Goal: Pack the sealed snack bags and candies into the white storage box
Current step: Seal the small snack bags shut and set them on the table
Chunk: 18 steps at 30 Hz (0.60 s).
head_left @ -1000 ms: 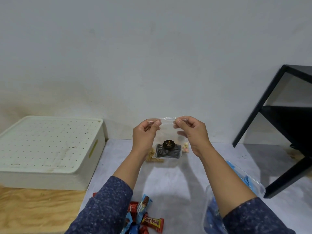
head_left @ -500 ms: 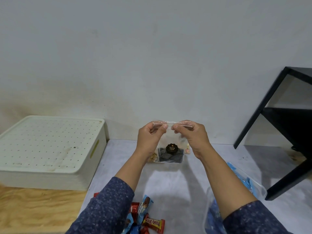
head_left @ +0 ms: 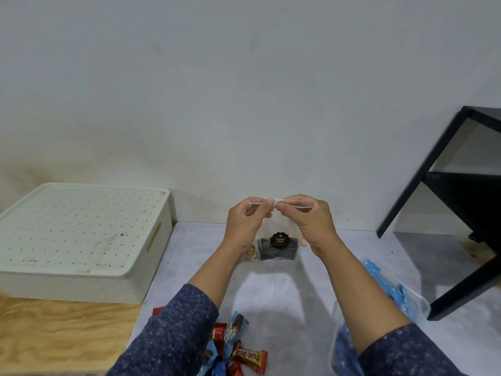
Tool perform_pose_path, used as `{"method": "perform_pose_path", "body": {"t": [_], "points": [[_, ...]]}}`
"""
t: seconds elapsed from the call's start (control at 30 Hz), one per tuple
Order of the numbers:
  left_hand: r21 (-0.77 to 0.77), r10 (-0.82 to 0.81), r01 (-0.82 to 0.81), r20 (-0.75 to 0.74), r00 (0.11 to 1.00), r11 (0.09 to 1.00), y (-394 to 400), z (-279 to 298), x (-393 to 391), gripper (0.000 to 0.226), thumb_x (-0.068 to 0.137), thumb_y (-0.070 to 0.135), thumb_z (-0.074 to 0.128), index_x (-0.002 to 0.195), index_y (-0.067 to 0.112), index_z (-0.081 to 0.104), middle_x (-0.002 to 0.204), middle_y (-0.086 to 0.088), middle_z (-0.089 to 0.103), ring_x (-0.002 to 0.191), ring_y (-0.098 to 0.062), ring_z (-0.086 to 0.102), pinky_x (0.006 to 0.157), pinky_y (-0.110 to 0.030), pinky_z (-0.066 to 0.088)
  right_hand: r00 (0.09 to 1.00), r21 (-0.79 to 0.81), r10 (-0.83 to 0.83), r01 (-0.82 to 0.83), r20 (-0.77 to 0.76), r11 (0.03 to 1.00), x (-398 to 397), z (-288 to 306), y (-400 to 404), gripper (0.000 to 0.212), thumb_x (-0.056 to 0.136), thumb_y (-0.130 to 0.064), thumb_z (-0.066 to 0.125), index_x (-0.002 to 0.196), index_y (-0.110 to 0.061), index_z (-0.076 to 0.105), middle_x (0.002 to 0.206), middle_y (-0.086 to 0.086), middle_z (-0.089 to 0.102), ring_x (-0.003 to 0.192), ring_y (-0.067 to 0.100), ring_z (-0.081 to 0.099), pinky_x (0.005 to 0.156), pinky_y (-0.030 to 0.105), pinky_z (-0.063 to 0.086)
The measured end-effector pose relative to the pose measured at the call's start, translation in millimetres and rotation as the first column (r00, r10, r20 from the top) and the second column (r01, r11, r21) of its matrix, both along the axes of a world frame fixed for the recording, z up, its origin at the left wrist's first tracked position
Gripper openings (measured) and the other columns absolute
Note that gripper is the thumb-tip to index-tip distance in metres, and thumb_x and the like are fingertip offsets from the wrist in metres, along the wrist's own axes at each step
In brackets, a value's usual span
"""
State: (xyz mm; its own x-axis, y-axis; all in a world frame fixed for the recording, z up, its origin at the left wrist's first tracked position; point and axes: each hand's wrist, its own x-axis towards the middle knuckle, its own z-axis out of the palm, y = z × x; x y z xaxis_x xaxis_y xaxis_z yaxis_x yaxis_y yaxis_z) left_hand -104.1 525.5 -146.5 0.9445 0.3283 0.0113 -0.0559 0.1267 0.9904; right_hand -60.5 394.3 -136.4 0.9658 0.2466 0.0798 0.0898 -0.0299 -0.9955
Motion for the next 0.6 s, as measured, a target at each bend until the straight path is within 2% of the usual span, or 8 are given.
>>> {"method": "perform_pose_path", "body": {"t": [0.07,0.13,0.3,0.37,0.47,0.53,0.6], "points": [[-0.031,0.014,-0.015,-0.021,1.000,0.999,2,1,1,0.015,0.086,0.029,0.066,0.074,0.021,0.064,0.064,0.013,0.066,0.062,0.002,0.060,0.066,-0.017,0.045,1.000,-0.013,0.013,-0.013,0.011,1.000,0,-1,2,0.007,0.077,-0.012,0.076,0.074,-0.018,0.075,0.076,-0.008,0.074,0.079,0.008,0.067,0.083,0.025,0.052],[-0.061,0.010,-0.013,-0.038,0.999,0.998,6,1,3,0.013,0.086,0.026,0.067,0.074,0.021,0.063,0.063,0.014,0.066,0.064,0.000,0.060,0.067,-0.019,0.045,0.999,-0.012,0.021,-0.021,0.025,1.000,-1,-2,6,0.009,0.077,-0.011,0.076,0.074,-0.020,0.074,0.075,-0.010,0.073,0.079,0.008,0.066,0.085,0.027,0.052],[-0.025,-0.045,0.044,-0.045,0.998,0.999,13,-4,3,0.008,0.088,0.015,0.065,0.086,0.023,0.065,0.076,0.008,0.066,0.074,-0.005,0.061,0.071,-0.021,0.046,1.000,0.025,-0.022,0.022,0.019,0.999,-2,-1,11,0.010,0.079,-0.005,0.073,0.081,-0.015,0.072,0.065,-0.013,0.070,0.059,-0.003,0.061,0.061,0.009,0.046],[-0.020,-0.028,0.027,-0.047,0.998,0.999,15,-5,4,0.010,0.087,0.014,0.065,0.087,0.024,0.064,0.079,0.006,0.066,0.072,-0.003,0.061,0.071,-0.020,0.046,0.999,0.012,-0.038,0.038,0.036,0.999,-4,-1,13,0.017,0.081,-0.003,0.070,0.090,-0.018,0.070,0.073,-0.011,0.069,0.059,-0.003,0.061,0.060,0.009,0.045],[-0.032,0.008,-0.010,-0.053,0.999,0.999,20,-7,8,0.011,0.088,0.014,0.064,0.086,0.025,0.064,0.080,0.006,0.066,0.071,-0.002,0.062,0.069,-0.020,0.045,0.995,0.005,-0.048,0.047,0.083,0.999,-6,-2,16,0.043,0.085,0.004,0.059,0.105,-0.033,0.060,0.091,-0.005,0.065,0.065,0.000,0.064,0.064,0.011,0.047],[-0.055,0.046,-0.049,-0.060,0.997,0.997,25,-9,12,0.011,0.087,0.015,0.064,0.086,0.026,0.065,0.079,0.006,0.066,0.073,-0.006,0.062,0.069,-0.022,0.045,0.991,-0.045,-0.031,0.037,0.132,0.998,-8,-2,16,0.053,0.086,0.005,0.054,0.107,-0.043,0.056,0.103,-0.002,0.062,0.071,0.004,0.066,0.072,0.014,0.048],[-0.098,0.067,-0.074,-0.065,0.996,0.993,31,-10,16,0.009,0.086,0.014,0.065,0.088,0.023,0.066,0.077,0.003,0.065,0.068,-0.009,0.059,0.065,-0.022,0.043,0.982,-0.134,0.021,0.004,0.187,0.991,-9,-4,16,0.052,0.086,0.004,0.057,0.105,-0.045,0.058,0.111,0.000,0.059,0.076,0.006,0.064,0.077,0.016,0.047]]}}
